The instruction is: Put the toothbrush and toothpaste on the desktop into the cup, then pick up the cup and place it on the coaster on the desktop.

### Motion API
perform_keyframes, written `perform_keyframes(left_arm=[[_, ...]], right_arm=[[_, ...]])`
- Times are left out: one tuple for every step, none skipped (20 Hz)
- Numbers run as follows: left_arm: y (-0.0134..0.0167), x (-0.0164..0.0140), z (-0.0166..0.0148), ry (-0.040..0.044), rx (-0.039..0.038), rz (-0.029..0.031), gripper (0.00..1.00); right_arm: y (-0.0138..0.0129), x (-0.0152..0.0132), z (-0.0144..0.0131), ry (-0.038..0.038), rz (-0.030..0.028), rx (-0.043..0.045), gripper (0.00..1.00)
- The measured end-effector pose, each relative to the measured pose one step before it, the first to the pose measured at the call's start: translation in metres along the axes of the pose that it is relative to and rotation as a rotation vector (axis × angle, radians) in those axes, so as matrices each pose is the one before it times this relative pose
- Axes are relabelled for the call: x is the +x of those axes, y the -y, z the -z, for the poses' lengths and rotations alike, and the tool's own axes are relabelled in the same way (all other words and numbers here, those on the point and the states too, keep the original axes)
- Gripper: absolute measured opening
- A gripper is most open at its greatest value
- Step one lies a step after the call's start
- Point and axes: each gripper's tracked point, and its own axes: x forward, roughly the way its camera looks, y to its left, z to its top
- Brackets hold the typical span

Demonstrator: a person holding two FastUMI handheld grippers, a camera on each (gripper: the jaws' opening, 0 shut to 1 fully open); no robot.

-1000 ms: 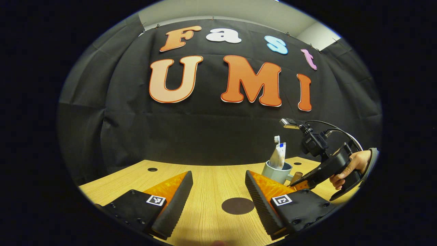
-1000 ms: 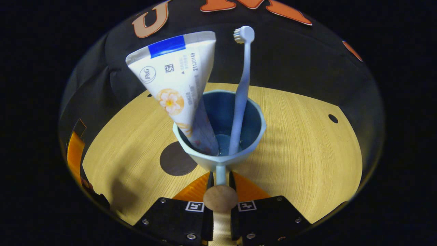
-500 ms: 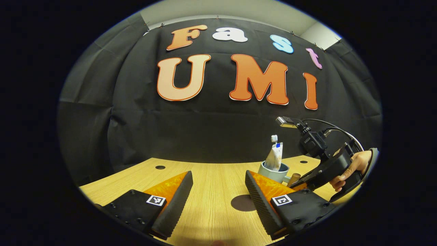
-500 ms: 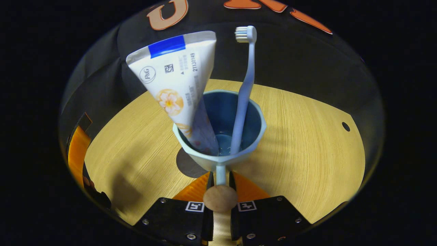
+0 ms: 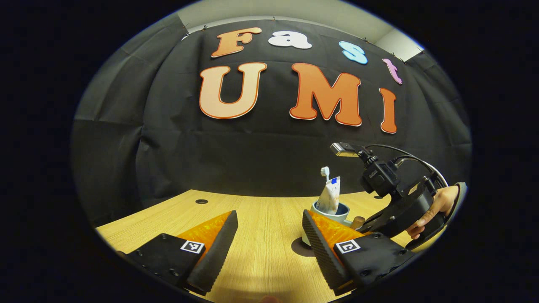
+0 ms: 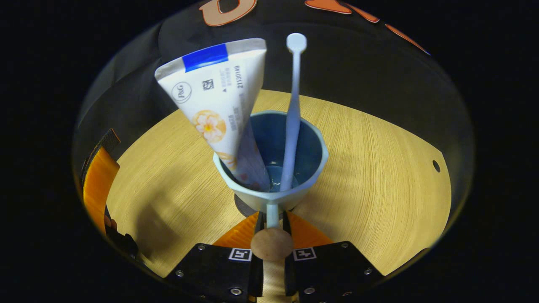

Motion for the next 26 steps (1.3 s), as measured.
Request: perform_keyframes(left_arm=[[-0.00466, -0.00110, 0.00016, -0.00148, -0.00252, -0.00313, 0.98], [-0.00497, -0.00461, 0.00197, -0.00068, -0.00284, -0.00199, 0.98], [-0.00075, -0.00124, 0.00079, -0.00262, -0.00208, -0.00154, 0.98], [-0.00045, -0.00021, 0.00110, -0.00303, -0.00119, -0.00206, 0.98], [-0.00088, 0.00149, 0.00132, -0.00228, -0.00130, -0.00194, 0.98], [-0.00065, 0.00059, -0.00041, -0.00208, -0.00141, -0.00160, 0.98], [-0.00118, 0.00013, 0.00135, -0.00152, -0.00155, -0.00060, 0.98], [-0.00078, -0.00151, -0.00035, -0.00177, -0.00108, -0.00051, 0.98], [0.00028, 0.00082, 0.00038, -0.00209, -0.00263, 0.00050, 0.98], [-0.00018, 0.00064, 0.00326, -0.00546, -0.00262, -0.00113, 0.98], [-0.00162, 0.00033, 0.00172, -0.00741, -0.00414, -0.00194, 0.98], [-0.00022, 0.00140, 0.00217, -0.00570, -0.00541, 0.00068, 0.98], [-0.00001, 0.00042, 0.00157, -0.00563, -0.00390, -0.00079, 0.97], [-0.00001, -0.00074, 0.00172, -0.00456, -0.00105, -0.00203, 0.97], [-0.00037, -0.00043, -0.00015, -0.00234, -0.00028, -0.00204, 0.97], [-0.00080, -0.00082, -0.00017, -0.00079, 0.00087, -0.00024, 0.97], [0.00080, 0.00090, -0.00120, 0.00152, 0.00224, -0.00066, 0.97], [0.00065, -0.00073, -0.00100, 0.00270, 0.00312, 0.00092, 0.98], [0.00141, -0.00062, -0.00204, 0.00266, 0.00573, 0.00036, 0.98], [0.00201, -0.00086, -0.00173, 0.00350, 0.00587, 0.00166, 0.97], [0.00196, -0.00131, -0.00209, 0.00554, 0.00280, 0.00389, 0.97], [0.00121, -0.00074, -0.00284, 0.00731, 0.00049, 0.00617, 0.97], [0.00242, 0.00081, -0.00240, 0.00435, 0.00100, 0.00256, 0.97], [0.00165, -0.00018, -0.00067, 0.00231, 0.00137, 0.00344, 0.97], [0.00154, 0.00072, -0.00062, 0.00106, 0.00279, 0.00217, 0.97], [0.00199, 0.00036, -0.00175, 0.00163, 0.00282, 0.00262, 0.97]], right_arm=[[-0.00033, 0.00006, 0.00022, -0.00712, -0.00379, -0.00134, 0.20], [-0.00002, 0.00010, 0.00068, -0.00539, -0.00330, -0.00648, 0.20], [0.00162, 0.00001, 0.00050, -0.00722, 0.00147, -0.00661, 0.20], [-0.00022, -0.00007, 0.00118, -0.00727, 0.00232, -0.00503, 0.15], [0.00084, -0.00066, 0.00038, -0.00874, 0.00163, -0.00047, 0.20], [-0.00113, -0.00124, 0.00029, -0.00836, 0.00045, 0.00111, 0.20], [0.00039, -0.00042, -0.00074, -0.00478, 0.00033, 0.00125, 0.20], [-0.00003, -0.00069, -0.00136, 0.00173, -0.00165, 0.00270, 0.20], [0.00000, 0.00087, 0.00097, -0.00605, -0.00454, 0.00281, 0.20], [-0.00068, 0.00091, 0.00148, -0.00058, -0.00628, 0.00584, 0.20], [-0.00018, -0.00010, 0.00012, -0.00528, -0.00548, 0.00921, 0.20], [-0.00065, -0.00063, -0.00012, -0.00225, -0.00815, 0.01096, 0.22], [-0.00021, -0.00254, 0.00031, 0.00738, -0.01445, 0.00553, 0.29], [0.00235, -0.00161, 0.00023, 0.01007, -0.01356, 0.00234, 0.28], [0.00099, -0.00356, -0.00321, 0.01896, -0.00807, -0.00020, 0.30], [0.00189, -0.00617, -0.00684, 0.02562, -0.00398, -0.00292, 0.33], [-0.00072, -0.00396, -0.00665, 0.02635, -0.00925, 0.00082, 0.35], [-0.00023, -0.00535, -0.00417, 0.02546, -0.01056, 0.00402, 0.39], [0.00146, -0.00632, -0.00402, 0.02259, -0.01080, 0.00525, 0.40], [0.00008, -0.00530, -0.00159, 0.01792, -0.01127, 0.00289, 0.44], [0.00134, -0.00583, -0.00249, 0.02114, -0.00413, 0.00393, 0.46], [0.00232, -0.00543, -0.00064, 0.02306, 0.00162, 0.00450, 0.49], [0.00089, -0.00370, -0.00216, 0.01965, -0.00621, 0.00750, 0.51], [0.00079, -0.00295, -0.00039, 0.02073, -0.00542, 0.00836, 0.57], [0.00098, -0.00459, -0.00086, 0.01823, -0.00392, 0.00201, 0.59], [0.00321, -0.00763, -0.00261, 0.02063, 0.00466, -0.00365, 0.61]])
